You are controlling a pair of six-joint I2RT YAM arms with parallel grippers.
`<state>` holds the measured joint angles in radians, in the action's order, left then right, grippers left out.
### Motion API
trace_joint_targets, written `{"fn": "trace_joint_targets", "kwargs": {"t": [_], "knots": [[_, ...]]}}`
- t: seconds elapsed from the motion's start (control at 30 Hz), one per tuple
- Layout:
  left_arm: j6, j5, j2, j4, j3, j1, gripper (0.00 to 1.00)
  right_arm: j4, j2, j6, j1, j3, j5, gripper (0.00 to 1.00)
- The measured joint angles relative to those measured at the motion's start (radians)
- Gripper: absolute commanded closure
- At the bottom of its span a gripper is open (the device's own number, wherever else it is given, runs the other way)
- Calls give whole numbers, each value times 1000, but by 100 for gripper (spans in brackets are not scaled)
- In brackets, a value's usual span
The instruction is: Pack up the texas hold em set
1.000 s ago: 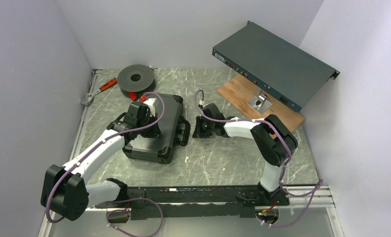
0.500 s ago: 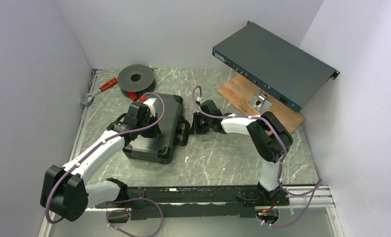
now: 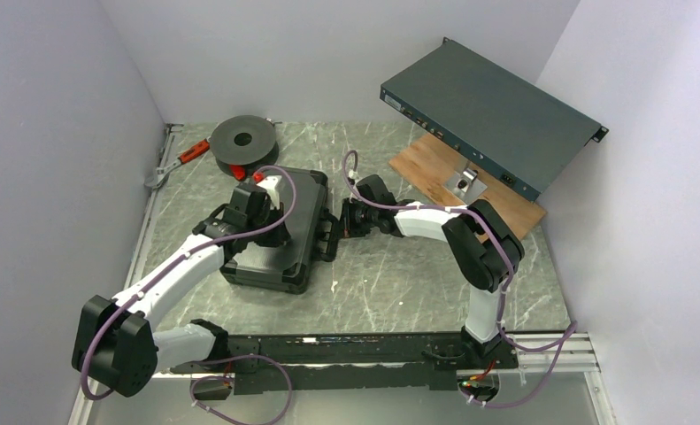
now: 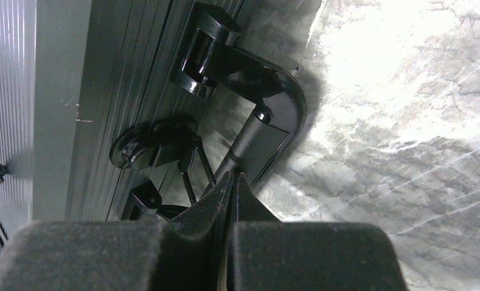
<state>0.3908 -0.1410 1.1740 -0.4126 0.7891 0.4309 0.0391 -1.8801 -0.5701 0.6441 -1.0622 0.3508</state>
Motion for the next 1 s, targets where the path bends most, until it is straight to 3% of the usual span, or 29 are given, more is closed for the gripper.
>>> {"fn": "trace_joint_targets", "kwargs": {"t": [0.53,1.0], "knots": [[15,7,-2,19,-10,8,100,0,-2,-32,12,-13,52,100],[26,14,0,61,-23,32,100,-39,-61,-58,44,-150,73,100]]}}
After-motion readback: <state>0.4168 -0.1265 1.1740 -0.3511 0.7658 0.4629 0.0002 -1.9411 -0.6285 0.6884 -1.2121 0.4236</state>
